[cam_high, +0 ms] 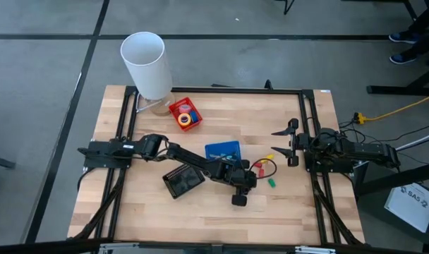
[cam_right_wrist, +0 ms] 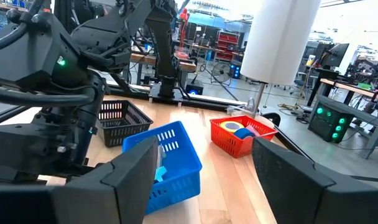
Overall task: Pick and place Stapler, Stapler remover, tape
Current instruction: Put the bottom red stapler into the black basket
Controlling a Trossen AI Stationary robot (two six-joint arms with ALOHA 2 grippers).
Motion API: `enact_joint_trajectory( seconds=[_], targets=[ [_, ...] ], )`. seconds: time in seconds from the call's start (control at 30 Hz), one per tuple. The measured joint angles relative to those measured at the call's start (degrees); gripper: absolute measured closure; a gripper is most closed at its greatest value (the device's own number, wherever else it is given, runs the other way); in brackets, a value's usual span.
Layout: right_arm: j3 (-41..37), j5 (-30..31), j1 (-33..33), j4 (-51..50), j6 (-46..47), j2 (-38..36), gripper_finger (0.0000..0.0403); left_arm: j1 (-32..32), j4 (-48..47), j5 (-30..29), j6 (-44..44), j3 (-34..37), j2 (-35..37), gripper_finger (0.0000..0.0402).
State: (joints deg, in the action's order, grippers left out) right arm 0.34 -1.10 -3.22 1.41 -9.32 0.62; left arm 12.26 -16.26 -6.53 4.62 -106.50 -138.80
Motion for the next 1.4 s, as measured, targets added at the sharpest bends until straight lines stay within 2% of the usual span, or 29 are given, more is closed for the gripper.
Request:
enact_joint_trajectory(
  seconds=[0.27,0.5,0.8,1.0,1.17,1.4],
  targets=[
    [0.01,0.02,0.01,0.00,0.00,0.00,0.0140,0.01,-1.08,-2.38,-4.46,0.00,0.34,0.0340],
    [0.02,0.02,0.00,-0.01,0.00,0.00,0.0140,0.68,-4.59,-6.47,-5.49,-0.01,1.46,0.0342],
    [0.00,0.02,0.00,0.00,0.00,0.00,0.0140,3.57,-17.26,-19.18,-7.17,-0.40,7.43,0.0342],
    [0.01,0.02,0.01,0.00,0.00,0.00,0.0140,4.61,-29.35,-22.59,0.57,-0.40,14.12,0.0342],
    [0.00,0.01,0.00,0.00,0.00,0.00,0.0140,6.90,-42.40,-32.35,9.16,-0.42,18.51,0.0342],
    [0.02,0.00,0.02,0.00,0.00,0.00,0.0140,10.99,-59.75,-41.64,21.82,-0.37,25.96,0.0342]
  ],
)
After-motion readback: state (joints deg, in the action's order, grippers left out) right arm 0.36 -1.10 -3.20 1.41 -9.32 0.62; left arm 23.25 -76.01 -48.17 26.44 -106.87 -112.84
